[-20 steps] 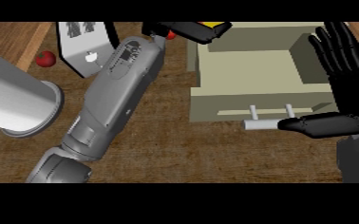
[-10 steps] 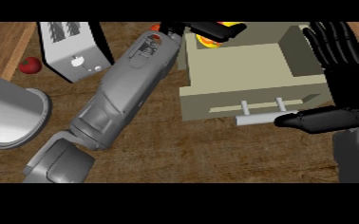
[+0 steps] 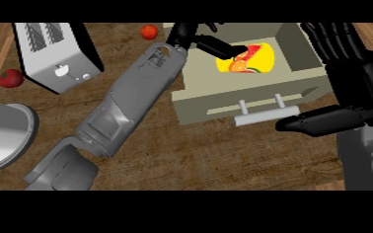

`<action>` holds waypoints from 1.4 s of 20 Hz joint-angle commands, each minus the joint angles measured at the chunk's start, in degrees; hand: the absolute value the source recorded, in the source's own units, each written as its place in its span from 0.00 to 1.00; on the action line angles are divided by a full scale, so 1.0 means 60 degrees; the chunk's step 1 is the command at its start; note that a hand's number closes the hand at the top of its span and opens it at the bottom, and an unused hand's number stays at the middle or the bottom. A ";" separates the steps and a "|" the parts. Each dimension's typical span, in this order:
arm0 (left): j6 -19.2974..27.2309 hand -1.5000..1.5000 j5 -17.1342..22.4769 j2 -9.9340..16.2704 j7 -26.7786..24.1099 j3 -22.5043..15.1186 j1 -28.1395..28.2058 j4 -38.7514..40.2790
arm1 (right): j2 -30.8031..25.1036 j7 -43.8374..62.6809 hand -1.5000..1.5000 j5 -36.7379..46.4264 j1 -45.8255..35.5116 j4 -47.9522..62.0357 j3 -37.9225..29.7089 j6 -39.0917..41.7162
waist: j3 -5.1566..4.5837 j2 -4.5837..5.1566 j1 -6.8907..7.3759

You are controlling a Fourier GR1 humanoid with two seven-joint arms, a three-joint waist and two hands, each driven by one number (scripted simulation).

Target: Pick up the cup, place it into the drawer and close the drawer

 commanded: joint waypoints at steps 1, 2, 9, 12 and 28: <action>-0.0074 0.00 0.0442 -0.0002 -0.0307 -0.0286 0.0356 -0.0021 | 0.0015 -0.0077 0.00 -0.0199 -0.0035 0.0013 0.0003 0.0160 | -0.0003 0.0047 -0.0203; -0.0017 0.00 0.0727 -0.0002 -0.0801 -0.0157 0.0727 -0.0251 | 0.0021 -0.0016 0.00 -0.0161 -0.0292 0.0050 0.0155 0.0206 | -0.0016 0.0103 -0.0270; -0.0369 0.00 0.2089 -0.0002 -0.1500 0.0222 0.0642 -0.1017 | 0.0317 0.0229 1.00 -0.1522 -0.0417 -0.0054 0.1567 0.2036 | -0.0028 0.0055 -0.0340; -0.0327 0.00 0.2496 -0.0002 -0.2239 0.0488 0.0696 -0.1031 | 0.0046 0.0439 1.00 -0.2003 0.0018 0.0096 0.1899 0.2866 | -0.0022 0.0032 -0.0085; -0.0085 0.00 0.3492 -0.0002 -0.3431 0.0958 0.0984 -0.0848 | -0.1194 0.0249 0.00 0.4245 0.0983 0.0954 0.4171 0.2111 | -0.0018 -0.0304 0.1461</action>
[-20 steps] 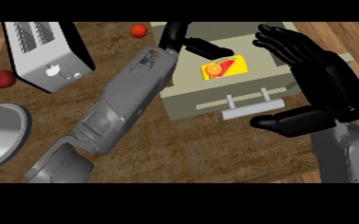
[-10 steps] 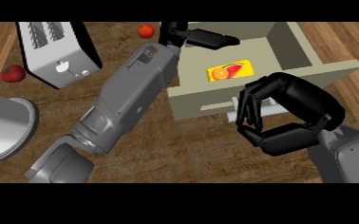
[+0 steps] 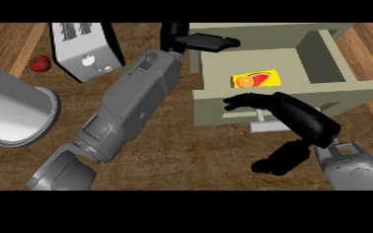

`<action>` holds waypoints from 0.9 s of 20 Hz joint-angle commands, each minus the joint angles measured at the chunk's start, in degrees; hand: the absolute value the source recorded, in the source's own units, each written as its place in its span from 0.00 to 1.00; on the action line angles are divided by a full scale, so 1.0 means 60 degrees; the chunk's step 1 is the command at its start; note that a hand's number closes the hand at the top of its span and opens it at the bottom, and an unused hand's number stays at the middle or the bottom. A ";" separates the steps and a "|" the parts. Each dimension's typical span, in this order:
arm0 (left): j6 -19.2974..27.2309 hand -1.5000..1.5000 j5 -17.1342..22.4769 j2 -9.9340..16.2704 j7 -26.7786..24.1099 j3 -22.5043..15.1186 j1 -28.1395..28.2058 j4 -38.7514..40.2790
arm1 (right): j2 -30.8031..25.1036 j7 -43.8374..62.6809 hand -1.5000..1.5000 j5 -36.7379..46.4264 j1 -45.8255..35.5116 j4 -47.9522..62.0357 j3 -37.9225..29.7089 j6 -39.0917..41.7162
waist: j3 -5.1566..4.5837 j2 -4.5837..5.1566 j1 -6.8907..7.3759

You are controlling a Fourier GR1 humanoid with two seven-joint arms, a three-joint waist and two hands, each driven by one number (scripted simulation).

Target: Pick up the cup, place it into the drawer and close the drawer

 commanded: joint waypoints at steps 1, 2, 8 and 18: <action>-0.0252 0.00 0.0278 -0.0001 -0.0187 -0.0009 0.0336 -0.0320 | 0.0284 -0.0729 0.00 0.1917 0.0257 0.1344 0.0755 -0.0875 | 0.0002 -0.0059 0.0406; -0.0322 0.00 0.0233 -0.0001 -0.0316 0.0047 0.0474 -0.0292 | 0.0238 -0.0915 0.00 0.2105 0.0027 0.1774 0.0748 -0.0910 | 0.0000 -0.0064 0.0475; -0.0602 0.00 0.0145 0.0352 -0.0237 0.0225 0.0916 -0.0913 | 0.0929 -0.2291 0.00 0.3579 -0.0784 0.5418 0.1555 -0.1870 | 0.0007 -0.0092 0.0990; -0.1658 0.00 0.0277 0.1330 -0.0099 0.0227 0.2523 -0.2104 | 0.0742 -0.4801 1.00 0.3394 -0.3688 1.0210 -0.0512 -0.3168 | 0.0036 0.0051 0.1692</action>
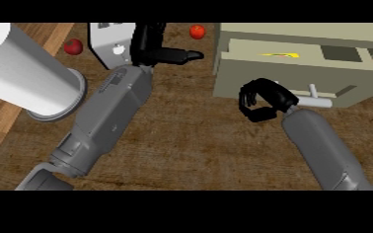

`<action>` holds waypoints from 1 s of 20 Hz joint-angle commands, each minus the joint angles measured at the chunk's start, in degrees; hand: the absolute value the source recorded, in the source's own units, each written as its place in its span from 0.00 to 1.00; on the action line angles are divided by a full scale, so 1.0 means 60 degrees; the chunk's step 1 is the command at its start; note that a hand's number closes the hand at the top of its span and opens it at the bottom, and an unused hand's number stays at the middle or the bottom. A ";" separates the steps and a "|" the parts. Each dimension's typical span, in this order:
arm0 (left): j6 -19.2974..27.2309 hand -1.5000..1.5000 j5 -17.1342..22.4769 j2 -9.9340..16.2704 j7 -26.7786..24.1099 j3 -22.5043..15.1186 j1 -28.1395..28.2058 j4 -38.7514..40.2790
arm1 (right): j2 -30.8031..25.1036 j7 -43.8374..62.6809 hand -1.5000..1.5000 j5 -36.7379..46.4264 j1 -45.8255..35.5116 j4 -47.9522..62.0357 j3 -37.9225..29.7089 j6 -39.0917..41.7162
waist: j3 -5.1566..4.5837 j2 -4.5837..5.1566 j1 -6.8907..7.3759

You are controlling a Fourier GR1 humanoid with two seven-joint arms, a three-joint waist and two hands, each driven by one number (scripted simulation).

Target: Pick up the cup, place it into the drawer and close the drawer

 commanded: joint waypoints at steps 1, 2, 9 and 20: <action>-0.0285 0.00 0.0026 0.0143 0.0011 -0.0087 0.0735 -0.0528 | -0.0270 -0.0794 1.00 -0.0222 -0.1276 0.1716 -0.0927 -0.0351 | 0.0032 0.0066 0.0298; -0.0486 0.00 0.0020 0.0590 0.0199 -0.0077 0.0864 -0.0750 | 0.0014 -0.0601 1.00 -0.0218 -0.1594 0.1935 -0.1033 -0.0615 | 0.0026 0.0020 0.0309; -0.0913 0.00 0.0066 0.0905 0.0355 -0.0112 0.1185 -0.1184 | -0.0755 -0.0828 1.00 -0.0743 -0.2958 0.3281 -0.2257 -0.1070 | 0.0042 0.0246 0.0702; -0.1402 0.00 0.0118 0.1154 0.0619 -0.0230 0.1468 -0.1641 | -0.1415 -0.0635 1.00 -0.1376 -0.3356 0.2983 -0.2753 -0.0423 | 0.0034 0.0333 0.1121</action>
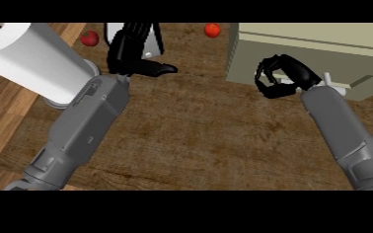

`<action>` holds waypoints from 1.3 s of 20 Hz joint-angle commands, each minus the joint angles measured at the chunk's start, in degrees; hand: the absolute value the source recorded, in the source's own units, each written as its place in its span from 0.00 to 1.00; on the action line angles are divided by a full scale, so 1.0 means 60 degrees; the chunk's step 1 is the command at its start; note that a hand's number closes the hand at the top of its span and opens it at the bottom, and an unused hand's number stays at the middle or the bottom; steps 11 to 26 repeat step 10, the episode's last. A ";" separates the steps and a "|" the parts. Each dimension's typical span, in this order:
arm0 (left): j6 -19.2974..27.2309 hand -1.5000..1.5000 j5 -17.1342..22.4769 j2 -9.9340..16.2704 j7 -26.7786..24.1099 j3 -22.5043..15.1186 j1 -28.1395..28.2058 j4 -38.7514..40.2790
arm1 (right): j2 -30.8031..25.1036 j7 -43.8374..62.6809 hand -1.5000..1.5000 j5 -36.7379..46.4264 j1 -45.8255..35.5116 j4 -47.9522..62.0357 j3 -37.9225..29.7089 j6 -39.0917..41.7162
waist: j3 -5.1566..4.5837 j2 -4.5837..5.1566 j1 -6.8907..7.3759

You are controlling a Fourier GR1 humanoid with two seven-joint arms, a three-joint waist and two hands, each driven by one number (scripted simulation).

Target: Pick up the cup, place it into the drawer and close the drawer

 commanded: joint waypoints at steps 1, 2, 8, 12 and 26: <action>-0.0346 0.00 0.0058 0.0259 0.0054 0.0012 0.0246 -0.0136 | -0.1157 0.0777 1.00 0.0000 -0.1716 0.0339 -0.0788 -0.0780 | -0.0115 0.0154 0.0423; -0.0253 0.00 0.0064 0.0022 0.0112 -0.0050 0.0107 -0.0225 | -0.1082 0.0915 1.00 -0.0046 -0.1773 0.0296 -0.0805 -0.0786 | -0.0112 0.0139 0.0390; -0.0400 0.00 0.0145 0.0046 0.0132 -0.0034 0.0335 -0.0313 | -0.1392 0.0869 1.00 -0.0421 -0.1591 0.0024 -0.0981 -0.0193 | -0.0118 0.0185 0.0460; -0.0448 0.00 0.0130 0.0096 0.0029 -0.0021 0.0411 -0.0370 | -0.1434 0.0836 1.00 -0.0496 -0.1531 -0.0053 -0.0988 -0.0022 | -0.0118 0.0202 0.0513; -0.0448 0.00 0.0130 0.0096 0.0029 -0.0021 0.0411 -0.0370 | -0.1434 0.0836 1.00 -0.0496 -0.1531 -0.0053 -0.0988 -0.0022 | -0.0118 0.0202 0.0513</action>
